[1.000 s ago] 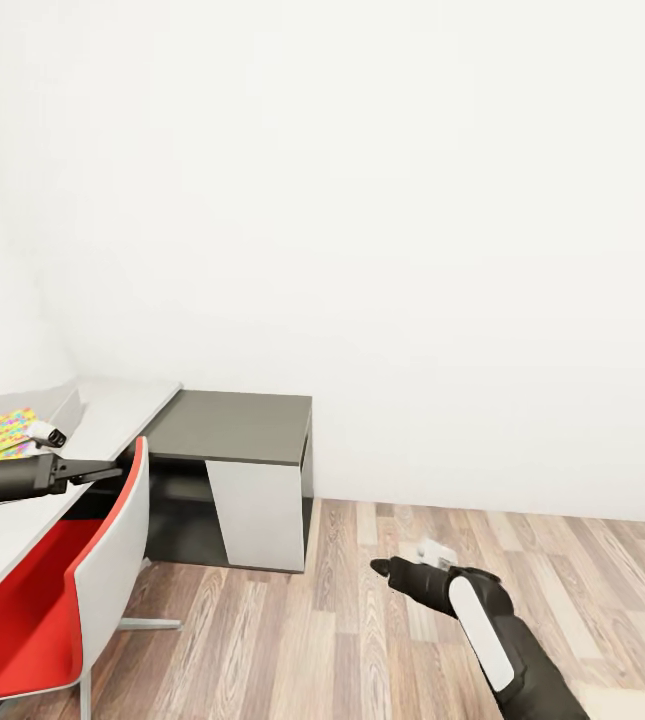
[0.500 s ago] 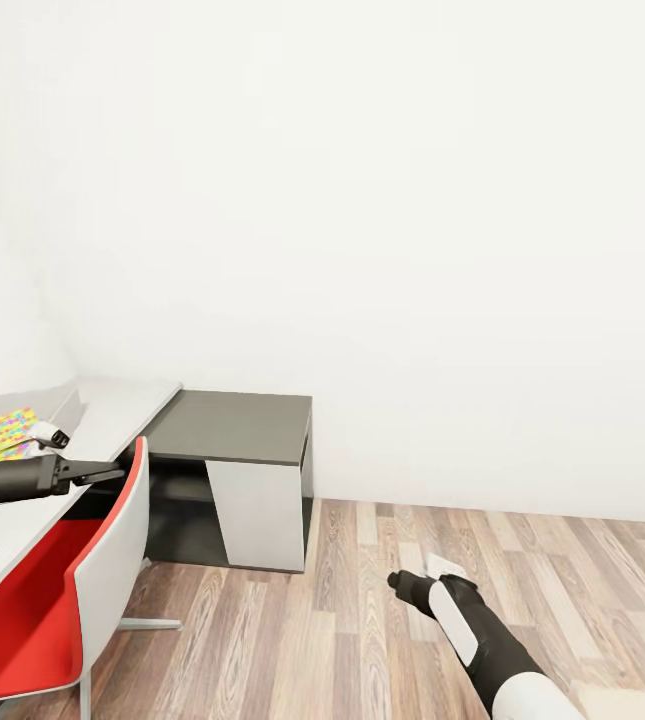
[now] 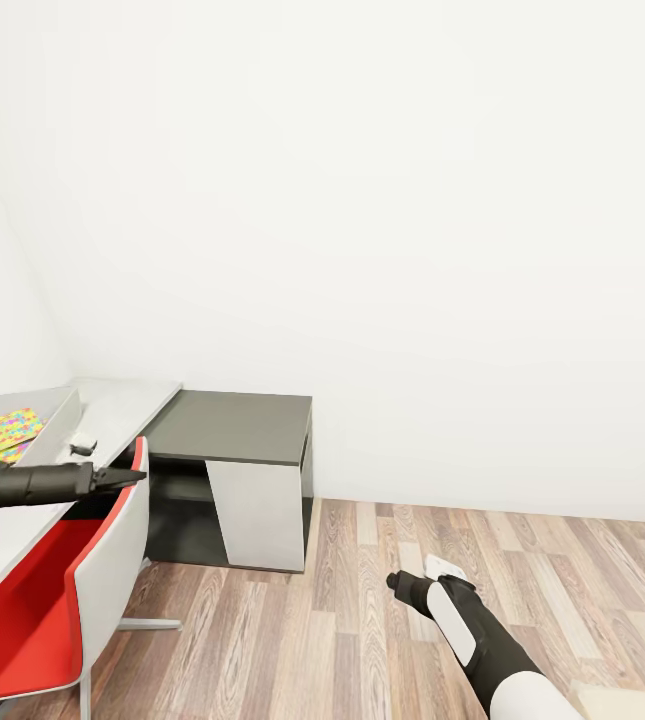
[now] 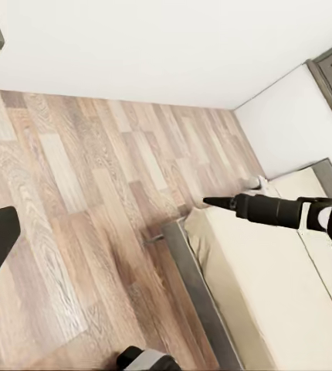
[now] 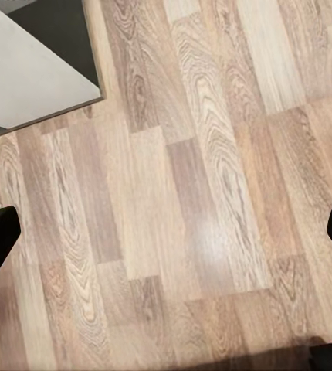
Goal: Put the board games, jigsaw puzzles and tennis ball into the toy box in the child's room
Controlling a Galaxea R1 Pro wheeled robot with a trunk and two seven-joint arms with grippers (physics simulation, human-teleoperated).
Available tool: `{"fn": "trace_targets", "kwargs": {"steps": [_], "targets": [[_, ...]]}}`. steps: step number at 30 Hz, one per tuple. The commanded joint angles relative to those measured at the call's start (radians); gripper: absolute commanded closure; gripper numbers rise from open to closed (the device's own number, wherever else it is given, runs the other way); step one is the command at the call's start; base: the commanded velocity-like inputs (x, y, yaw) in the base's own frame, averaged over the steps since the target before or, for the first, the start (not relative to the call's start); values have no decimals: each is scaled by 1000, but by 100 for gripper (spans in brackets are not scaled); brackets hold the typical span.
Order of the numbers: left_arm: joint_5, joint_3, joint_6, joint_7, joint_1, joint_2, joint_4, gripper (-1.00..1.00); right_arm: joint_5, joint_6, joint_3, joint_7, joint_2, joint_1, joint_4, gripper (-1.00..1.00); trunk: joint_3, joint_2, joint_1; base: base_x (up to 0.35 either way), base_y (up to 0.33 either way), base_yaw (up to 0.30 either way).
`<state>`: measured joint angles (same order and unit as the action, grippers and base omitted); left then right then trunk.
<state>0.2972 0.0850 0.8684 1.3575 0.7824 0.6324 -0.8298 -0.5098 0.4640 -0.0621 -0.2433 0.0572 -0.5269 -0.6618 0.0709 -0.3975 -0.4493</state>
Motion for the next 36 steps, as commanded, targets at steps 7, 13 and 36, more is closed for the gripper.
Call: {"fn": "trace_targets", "kwargs": {"steps": [7, 13, 36], "targets": [[3, 5, 16, -309, 1, -94, 0, -100, -12, 2, -4, -10, 0, -1, -2, -100, 2, -3, -1, 0, 0, 0], [0, 4, 17, -499, 1, -158, 0, -100, -11, -7, -4, -10, 0, 0, -2, -100, 2, -3, -1, 0, 0, 0], [-120, 9, -496, -1291, -12, -546, 713, -100, -11, -408, -81, -10, 2, 13, 439, -100, 2, -3, -1, 0, 0, 0]]}}
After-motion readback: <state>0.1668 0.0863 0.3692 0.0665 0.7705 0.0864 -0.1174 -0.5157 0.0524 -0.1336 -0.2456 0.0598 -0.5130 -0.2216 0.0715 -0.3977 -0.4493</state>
